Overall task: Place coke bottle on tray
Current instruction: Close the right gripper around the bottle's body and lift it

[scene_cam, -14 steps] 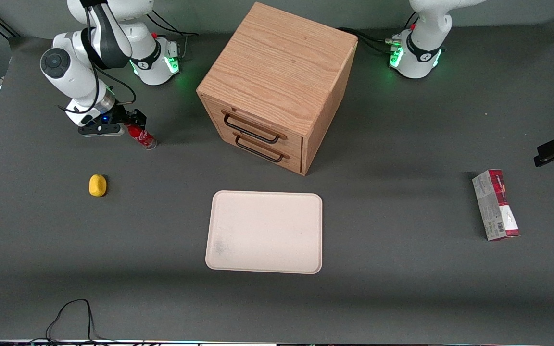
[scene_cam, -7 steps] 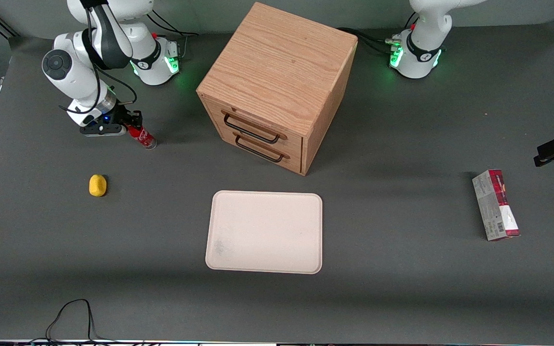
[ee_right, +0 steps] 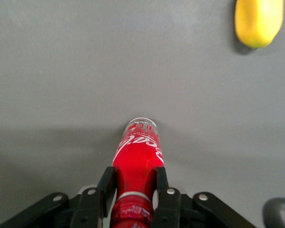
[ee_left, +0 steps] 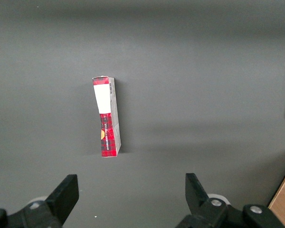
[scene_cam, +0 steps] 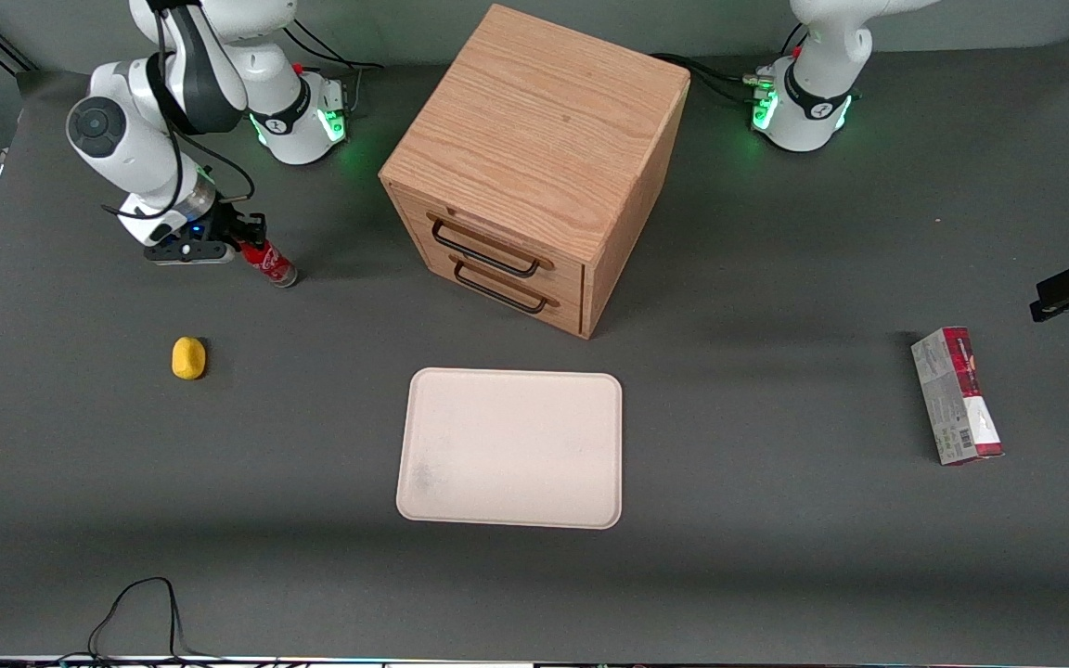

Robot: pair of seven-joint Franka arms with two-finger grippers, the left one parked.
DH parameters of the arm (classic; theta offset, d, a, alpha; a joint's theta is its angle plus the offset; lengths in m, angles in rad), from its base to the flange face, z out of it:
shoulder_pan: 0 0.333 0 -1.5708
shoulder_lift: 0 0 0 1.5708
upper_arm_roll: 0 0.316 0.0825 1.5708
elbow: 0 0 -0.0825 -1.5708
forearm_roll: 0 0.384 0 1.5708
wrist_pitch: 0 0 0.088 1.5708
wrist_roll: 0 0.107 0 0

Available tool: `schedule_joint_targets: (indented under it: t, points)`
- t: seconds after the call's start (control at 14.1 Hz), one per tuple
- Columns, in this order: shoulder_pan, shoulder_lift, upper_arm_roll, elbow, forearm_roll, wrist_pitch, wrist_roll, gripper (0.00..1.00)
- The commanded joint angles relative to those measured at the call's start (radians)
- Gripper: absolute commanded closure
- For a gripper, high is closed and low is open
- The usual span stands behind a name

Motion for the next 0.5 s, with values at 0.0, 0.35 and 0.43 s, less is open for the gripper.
schedule_joint_targets:
  t: [0.0, 0.35, 0.43]
  points:
    - [-0.036, 0.04, 0.002, 0.123, -0.011, -0.074, -0.008, 1.0]
    - [-0.061, 0.207, 0.04, 0.498, -0.002, -0.286, -0.012, 1.0]
    - [-0.071, 0.267, 0.074, 0.619, -0.001, -0.388, -0.004, 1.0]
